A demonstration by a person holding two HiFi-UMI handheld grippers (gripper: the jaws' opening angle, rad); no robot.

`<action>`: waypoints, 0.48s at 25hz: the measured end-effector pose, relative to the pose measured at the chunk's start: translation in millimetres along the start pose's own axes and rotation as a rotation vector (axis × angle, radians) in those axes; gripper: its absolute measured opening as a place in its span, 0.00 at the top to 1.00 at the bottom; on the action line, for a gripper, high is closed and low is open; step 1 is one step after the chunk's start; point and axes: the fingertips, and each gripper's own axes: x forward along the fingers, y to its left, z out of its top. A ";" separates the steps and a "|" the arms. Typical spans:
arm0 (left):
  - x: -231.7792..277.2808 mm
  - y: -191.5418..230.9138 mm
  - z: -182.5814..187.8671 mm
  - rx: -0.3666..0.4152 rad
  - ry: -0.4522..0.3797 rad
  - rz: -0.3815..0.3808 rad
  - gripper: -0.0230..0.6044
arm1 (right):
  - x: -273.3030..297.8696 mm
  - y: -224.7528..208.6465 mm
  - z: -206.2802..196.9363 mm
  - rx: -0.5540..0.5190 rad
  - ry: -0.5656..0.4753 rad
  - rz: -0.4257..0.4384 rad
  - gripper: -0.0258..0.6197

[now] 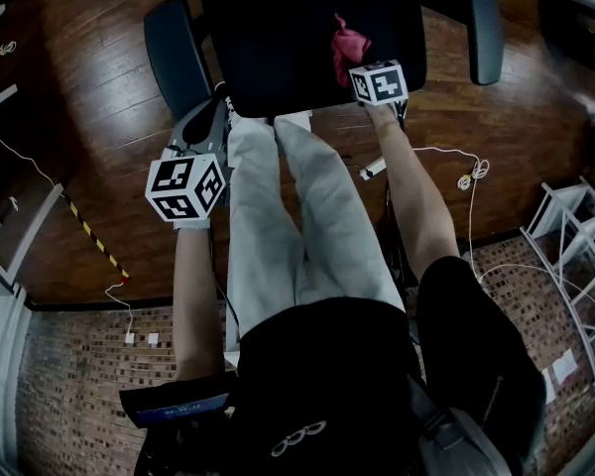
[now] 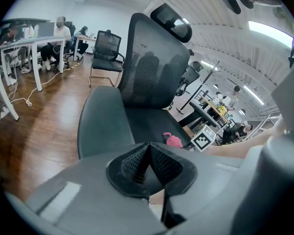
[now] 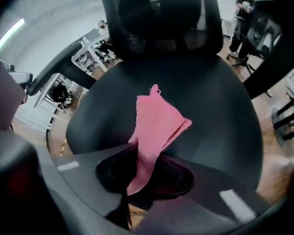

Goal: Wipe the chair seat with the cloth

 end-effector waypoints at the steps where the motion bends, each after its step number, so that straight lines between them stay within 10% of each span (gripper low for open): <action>1: -0.2 0.6 0.2 -0.001 -0.002 0.003 0.97 | -7.4 -20.0 -5.1 0.019 -0.002 -0.029 0.86; 12: 0.1 6.7 0.9 -0.023 -0.027 0.043 0.97 | -100.5 -163.2 -45.2 0.099 0.024 -0.413 0.86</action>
